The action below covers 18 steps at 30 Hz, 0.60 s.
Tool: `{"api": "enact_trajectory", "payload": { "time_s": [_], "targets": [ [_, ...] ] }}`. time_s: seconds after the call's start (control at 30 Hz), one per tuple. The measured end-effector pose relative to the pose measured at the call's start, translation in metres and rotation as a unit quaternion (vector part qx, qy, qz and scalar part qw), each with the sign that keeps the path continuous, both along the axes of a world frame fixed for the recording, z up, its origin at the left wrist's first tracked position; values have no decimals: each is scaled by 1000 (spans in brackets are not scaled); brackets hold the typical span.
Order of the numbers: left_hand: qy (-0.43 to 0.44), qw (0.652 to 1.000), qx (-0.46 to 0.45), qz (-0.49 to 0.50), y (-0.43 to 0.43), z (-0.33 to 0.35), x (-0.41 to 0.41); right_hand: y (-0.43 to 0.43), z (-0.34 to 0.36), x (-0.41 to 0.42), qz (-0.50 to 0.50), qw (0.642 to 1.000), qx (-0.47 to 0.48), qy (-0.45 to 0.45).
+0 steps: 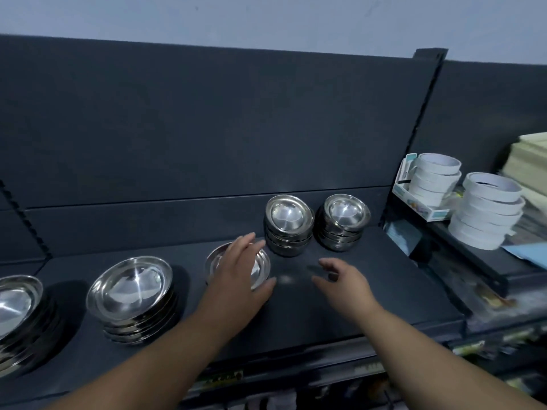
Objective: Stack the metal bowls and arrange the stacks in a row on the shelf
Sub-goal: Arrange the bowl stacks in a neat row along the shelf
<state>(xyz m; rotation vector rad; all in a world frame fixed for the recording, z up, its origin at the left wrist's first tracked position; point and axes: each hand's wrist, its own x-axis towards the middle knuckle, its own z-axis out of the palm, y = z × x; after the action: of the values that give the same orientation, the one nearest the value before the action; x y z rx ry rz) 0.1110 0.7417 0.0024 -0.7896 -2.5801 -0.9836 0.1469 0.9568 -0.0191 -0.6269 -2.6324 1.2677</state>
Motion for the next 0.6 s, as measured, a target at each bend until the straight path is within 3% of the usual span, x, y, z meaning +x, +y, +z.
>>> {"api": "enact_trajectory", "payload": {
  "time_s": [0.13,0.23,0.3,0.37,0.47,0.6],
  "targets": [
    [-37,998,-2,-53,48,5,-5,34,3,-3,-15,1000,-20,10],
    [-172,983,61,-27,88,-8,-7,57,3,-14,-4,999,-46,4],
    [-297,944,141,35,112,-20,-11,69,2,-23,6,996,-85,-1],
    [-364,901,217,92,130,-30,-22,79,-1,-34,21,989,-148,-8],
    [-393,836,354,148,152,-35,-41,89,-9,-55,36,970,-238,-36],
    [-412,764,453,203,168,-37,-69,90,-20,-87,67,933,-345,-73]
  ]
}}
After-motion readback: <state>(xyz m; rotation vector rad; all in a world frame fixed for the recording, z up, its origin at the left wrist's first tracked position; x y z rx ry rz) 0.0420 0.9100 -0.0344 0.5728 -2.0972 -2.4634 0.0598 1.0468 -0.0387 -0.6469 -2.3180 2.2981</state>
